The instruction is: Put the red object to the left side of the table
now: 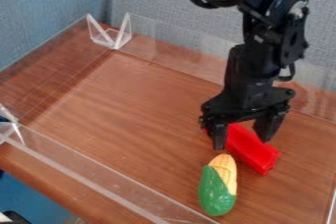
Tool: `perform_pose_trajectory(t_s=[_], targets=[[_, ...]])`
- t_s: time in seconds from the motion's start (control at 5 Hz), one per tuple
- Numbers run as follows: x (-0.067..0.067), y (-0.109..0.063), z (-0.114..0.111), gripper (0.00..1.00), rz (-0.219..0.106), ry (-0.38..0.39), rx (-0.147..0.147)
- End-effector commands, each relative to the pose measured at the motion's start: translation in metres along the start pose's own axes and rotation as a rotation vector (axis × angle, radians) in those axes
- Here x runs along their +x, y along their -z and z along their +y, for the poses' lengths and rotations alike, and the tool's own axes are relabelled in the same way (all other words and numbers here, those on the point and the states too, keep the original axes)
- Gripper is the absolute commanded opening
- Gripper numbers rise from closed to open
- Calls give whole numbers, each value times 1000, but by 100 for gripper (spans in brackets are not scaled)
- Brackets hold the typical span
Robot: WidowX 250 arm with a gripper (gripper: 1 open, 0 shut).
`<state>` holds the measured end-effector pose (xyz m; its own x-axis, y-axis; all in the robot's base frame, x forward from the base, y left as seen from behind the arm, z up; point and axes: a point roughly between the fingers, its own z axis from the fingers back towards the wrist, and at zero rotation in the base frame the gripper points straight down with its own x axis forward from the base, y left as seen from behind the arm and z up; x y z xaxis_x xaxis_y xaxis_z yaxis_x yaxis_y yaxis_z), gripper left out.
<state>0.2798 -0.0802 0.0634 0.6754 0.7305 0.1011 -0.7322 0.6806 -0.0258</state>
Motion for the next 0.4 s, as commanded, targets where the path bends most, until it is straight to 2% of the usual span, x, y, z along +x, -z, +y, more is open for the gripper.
perform_pose_trajectory(t_s=[0.0, 0.2], targets=[[2, -22, -6, 100, -43, -7, -69], [2, -20, -6, 100, -53, -19, -68]])
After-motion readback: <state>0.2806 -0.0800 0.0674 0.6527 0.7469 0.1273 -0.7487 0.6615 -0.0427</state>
